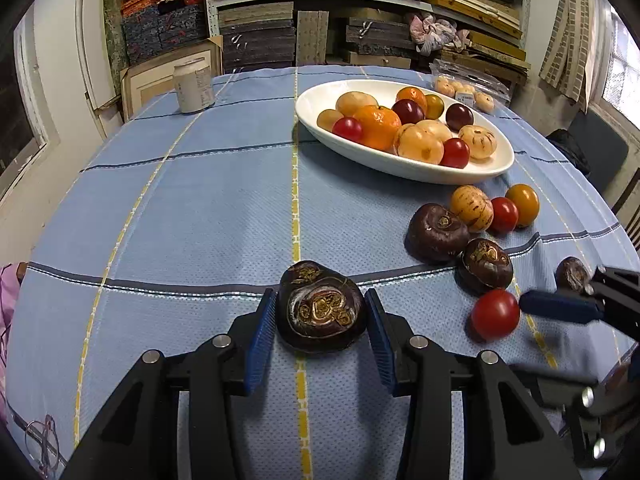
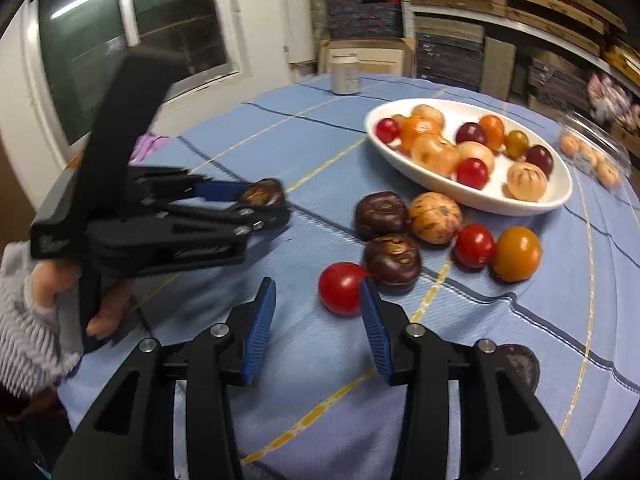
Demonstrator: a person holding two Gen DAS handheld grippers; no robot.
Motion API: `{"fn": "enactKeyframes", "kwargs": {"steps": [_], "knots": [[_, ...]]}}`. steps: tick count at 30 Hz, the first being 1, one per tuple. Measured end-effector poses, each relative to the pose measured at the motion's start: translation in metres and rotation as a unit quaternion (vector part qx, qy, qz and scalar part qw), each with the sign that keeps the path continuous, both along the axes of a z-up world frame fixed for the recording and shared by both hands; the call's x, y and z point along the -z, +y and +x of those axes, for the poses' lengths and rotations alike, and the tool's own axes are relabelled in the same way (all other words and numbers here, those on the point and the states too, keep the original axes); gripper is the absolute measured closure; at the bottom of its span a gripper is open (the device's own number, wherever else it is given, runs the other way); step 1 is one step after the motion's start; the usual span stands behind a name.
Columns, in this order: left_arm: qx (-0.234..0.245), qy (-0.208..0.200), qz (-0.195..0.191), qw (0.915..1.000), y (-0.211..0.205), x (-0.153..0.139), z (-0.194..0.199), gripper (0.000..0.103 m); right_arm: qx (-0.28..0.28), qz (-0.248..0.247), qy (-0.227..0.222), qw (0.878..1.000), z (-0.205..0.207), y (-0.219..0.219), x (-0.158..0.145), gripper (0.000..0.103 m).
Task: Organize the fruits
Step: 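Grasp a red cherry tomato with the right tool while the left tool lifts the brown fruit toward the plate, then carry the brown fruit and tomato onto the white plate and open both tools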
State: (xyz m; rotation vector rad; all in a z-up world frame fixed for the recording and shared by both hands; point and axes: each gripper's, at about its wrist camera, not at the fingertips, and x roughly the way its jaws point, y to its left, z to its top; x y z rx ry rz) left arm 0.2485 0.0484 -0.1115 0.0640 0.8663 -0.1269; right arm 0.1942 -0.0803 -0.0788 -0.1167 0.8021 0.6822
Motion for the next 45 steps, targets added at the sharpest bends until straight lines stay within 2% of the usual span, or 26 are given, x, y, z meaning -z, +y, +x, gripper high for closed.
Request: {"fn": "enactKeyframes", "kwargs": {"steps": [3,5,13,18,22,25,30,34,40,45], "knots": [[0.001,0.006,0.002,1.0000,-0.001,0.002,0.002,0.058,0.022,-0.009,0.017,1.000,0.017,0.003,0.005,0.061],[0.000,0.008,0.003,1.0000,-0.001,0.003,0.002,0.058,0.020,-0.013,0.027,0.999,0.022,0.005,0.008,0.071],[0.000,0.009,0.003,1.0000,-0.001,0.004,0.003,0.058,0.024,-0.012,0.054,0.998,0.030,0.003,0.017,0.072],[0.002,0.009,0.004,0.9999,-0.002,0.004,0.003,0.058,0.024,-0.010,0.054,0.998,0.027,0.000,0.017,0.072],[0.010,0.011,-0.020,0.9997,-0.003,0.001,0.004,0.058,0.024,0.018,0.068,0.997,0.027,-0.010,0.015,0.072],[0.013,-0.002,-0.051,0.9986,-0.001,-0.018,0.012,0.058,0.038,0.061,0.062,0.995,0.032,-0.029,-0.004,0.072],[0.011,-0.049,-0.053,0.9973,-0.010,-0.067,0.050,0.058,0.082,0.092,0.032,0.992,0.062,-0.062,-0.040,0.072],[0.013,-0.060,-0.037,0.9974,-0.030,-0.085,0.098,0.058,0.114,0.090,0.018,0.989,0.107,-0.075,-0.059,0.072],[0.018,-0.024,-0.020,0.9994,-0.064,-0.071,0.186,0.058,0.139,0.059,0.029,0.988,0.182,-0.073,-0.051,0.072],[0.017,0.018,-0.024,0.9994,-0.079,-0.046,0.239,0.058,0.140,0.032,0.031,0.989,0.218,-0.067,-0.040,0.072]]}}
